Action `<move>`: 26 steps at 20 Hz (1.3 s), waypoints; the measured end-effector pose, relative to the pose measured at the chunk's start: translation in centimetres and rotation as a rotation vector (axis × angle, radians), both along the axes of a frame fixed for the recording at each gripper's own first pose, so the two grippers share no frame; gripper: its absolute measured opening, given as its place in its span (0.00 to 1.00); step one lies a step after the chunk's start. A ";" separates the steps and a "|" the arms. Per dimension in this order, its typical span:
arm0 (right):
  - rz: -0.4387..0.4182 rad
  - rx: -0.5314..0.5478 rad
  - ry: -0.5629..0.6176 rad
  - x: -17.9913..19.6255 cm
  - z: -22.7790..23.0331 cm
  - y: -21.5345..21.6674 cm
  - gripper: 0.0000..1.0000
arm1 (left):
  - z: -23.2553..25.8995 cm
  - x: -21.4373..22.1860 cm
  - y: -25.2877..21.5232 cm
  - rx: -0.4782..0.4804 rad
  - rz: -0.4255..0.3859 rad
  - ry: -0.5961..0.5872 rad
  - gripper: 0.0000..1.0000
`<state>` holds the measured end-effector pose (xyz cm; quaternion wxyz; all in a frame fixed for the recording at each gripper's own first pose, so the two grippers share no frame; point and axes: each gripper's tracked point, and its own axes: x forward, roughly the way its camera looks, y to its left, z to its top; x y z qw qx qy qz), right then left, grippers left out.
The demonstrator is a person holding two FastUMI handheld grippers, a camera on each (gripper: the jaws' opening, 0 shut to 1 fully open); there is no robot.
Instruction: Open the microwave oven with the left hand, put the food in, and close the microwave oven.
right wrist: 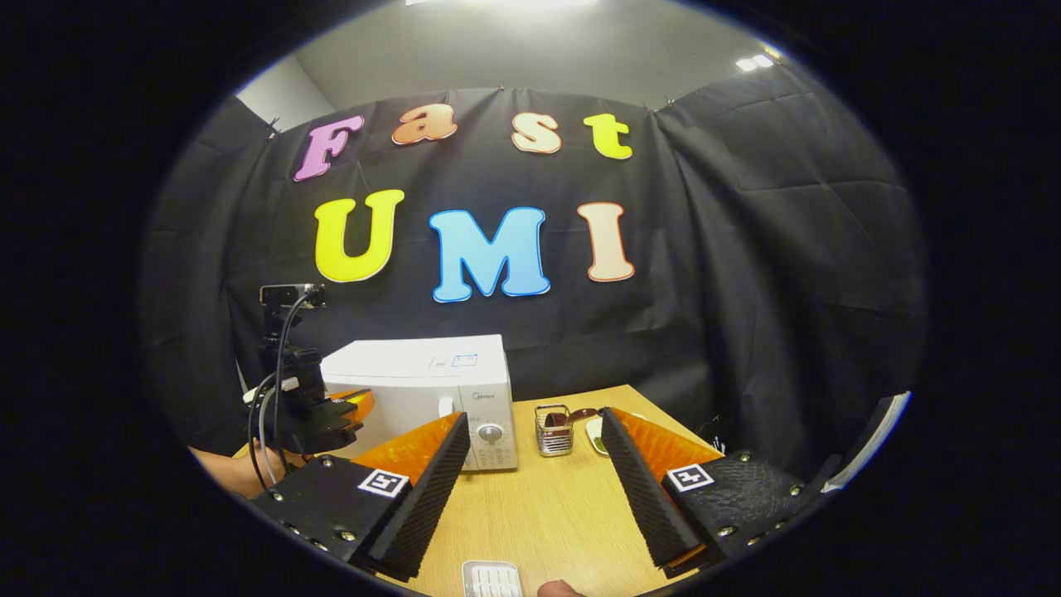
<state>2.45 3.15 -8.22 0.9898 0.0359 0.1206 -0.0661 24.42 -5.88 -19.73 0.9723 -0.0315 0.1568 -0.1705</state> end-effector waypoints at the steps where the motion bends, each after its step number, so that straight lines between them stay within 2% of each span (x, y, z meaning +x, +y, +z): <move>1: 0.018 -0.006 -0.003 -0.1 0.1 -0.1 0.97 | 1.3 -1.0 0.4 -0.004 0.015 -0.018 0.07; 7: 0.100 0.005 -0.034 -1.7 1.2 -1.6 0.97 | 6.6 -6.7 2.1 -0.019 0.102 -0.070 0.07; 13: 0.158 0.027 -0.059 -3.5 1.7 -3.0 0.98 | 9.0 -11.9 2.8 -0.004 0.172 -0.074 0.07; 17: 0.230 0.029 -0.067 -4.4 1.7 -3.0 0.97 | 10.7 -16.2 3.5 -0.002 0.210 -0.073 0.07; 22: 0.266 0.045 -0.074 -5.1 2.0 -1.8 0.97 | 13.2 -20.2 4.8 0.004 0.229 -0.100 0.07; 26: 0.256 0.049 -0.069 -5.3 1.8 -0.3 0.97 | 14.7 -22.7 7.8 0.018 0.258 -0.134 0.07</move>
